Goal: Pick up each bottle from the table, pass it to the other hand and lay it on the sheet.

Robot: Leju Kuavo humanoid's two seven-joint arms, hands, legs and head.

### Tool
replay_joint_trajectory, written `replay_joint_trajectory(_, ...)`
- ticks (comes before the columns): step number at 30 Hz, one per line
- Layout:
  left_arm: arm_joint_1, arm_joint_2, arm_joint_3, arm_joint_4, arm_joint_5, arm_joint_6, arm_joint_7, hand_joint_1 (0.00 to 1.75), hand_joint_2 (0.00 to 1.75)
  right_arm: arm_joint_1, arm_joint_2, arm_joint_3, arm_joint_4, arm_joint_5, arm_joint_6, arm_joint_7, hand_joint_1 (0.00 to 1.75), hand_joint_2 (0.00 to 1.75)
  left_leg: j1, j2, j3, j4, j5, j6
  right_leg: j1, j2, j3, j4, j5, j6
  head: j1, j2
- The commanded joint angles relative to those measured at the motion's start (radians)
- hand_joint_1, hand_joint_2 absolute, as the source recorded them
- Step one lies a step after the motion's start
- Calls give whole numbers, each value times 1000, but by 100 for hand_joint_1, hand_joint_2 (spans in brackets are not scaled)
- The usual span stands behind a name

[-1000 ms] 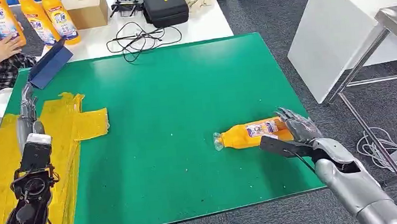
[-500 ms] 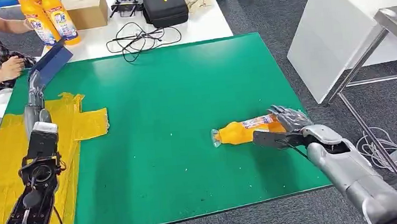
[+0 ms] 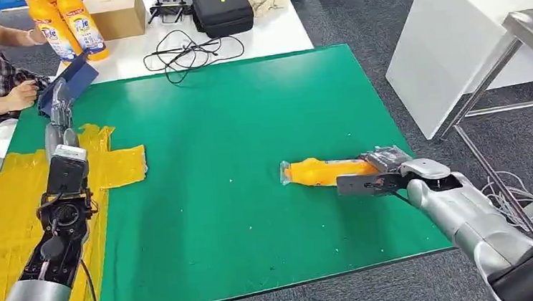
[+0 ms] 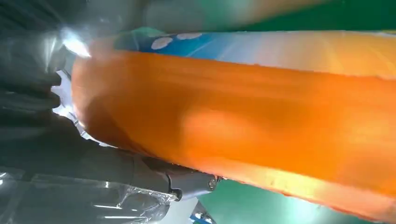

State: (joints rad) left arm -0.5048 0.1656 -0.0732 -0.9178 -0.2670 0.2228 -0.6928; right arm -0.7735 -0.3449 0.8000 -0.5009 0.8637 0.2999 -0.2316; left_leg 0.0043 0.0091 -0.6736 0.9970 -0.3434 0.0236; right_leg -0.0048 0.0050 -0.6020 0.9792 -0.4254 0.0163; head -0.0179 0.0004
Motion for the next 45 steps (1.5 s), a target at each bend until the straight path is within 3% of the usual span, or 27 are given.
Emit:
replay_joint_trajectory(1,-74,-17,-39,109,19,-6,3,0,0,-3,14,102,103,-3,49,-9,175,175,0,-4,5,0,-2,-1,0,-3,6,0,-2,0,0,0)
replay_joint_trajectory(9,-74,-25,-14,123,123,-120,78,0,0,15,31,71,108,-47,1,14,175,175,1,-4,8,-1,-2,-1,0,-4,10,-1,-2,0,0,0)
replay_joint_trajectory(13,-6,-46,48,61,409,-391,195,0,0,89,23,-118,4,-223,-127,23,175,175,1,-2,7,-1,-1,-1,1,-2,8,-2,-1,0,0,0)
replay_joint_trajectory(14,30,-56,66,25,515,-491,249,0,175,129,16,-218,-72,-327,-153,-19,175,175,1,-3,8,-1,-1,-1,1,-3,9,-2,-1,0,0,0)
replay_joint_trajectory(17,202,-71,56,-155,714,-577,324,0,175,250,18,-413,-405,-521,-176,-29,175,175,-1,0,11,-2,-2,-1,0,1,12,-3,-1,0,0,0)
replay_joint_trajectory(24,253,-165,-36,-268,748,-520,327,0,175,307,183,-427,-670,-563,-261,-4,175,175,-2,4,5,0,-4,-2,-1,5,4,1,-2,0,0,0)
replay_joint_trajectory(33,273,-178,-58,-316,749,-506,335,0,175,334,202,-402,-709,-562,-278,-6,175,175,0,0,0,0,-2,-1,0,0,0,0,-1,0,0,0)
replay_joint_trajectory(45,283,-192,-63,-335,740,-498,337,0,175,329,227,-389,-705,-561,-277,-14,175,175,-1,-1,3,0,-4,-1,-1,0,3,1,-3,0,0,0)
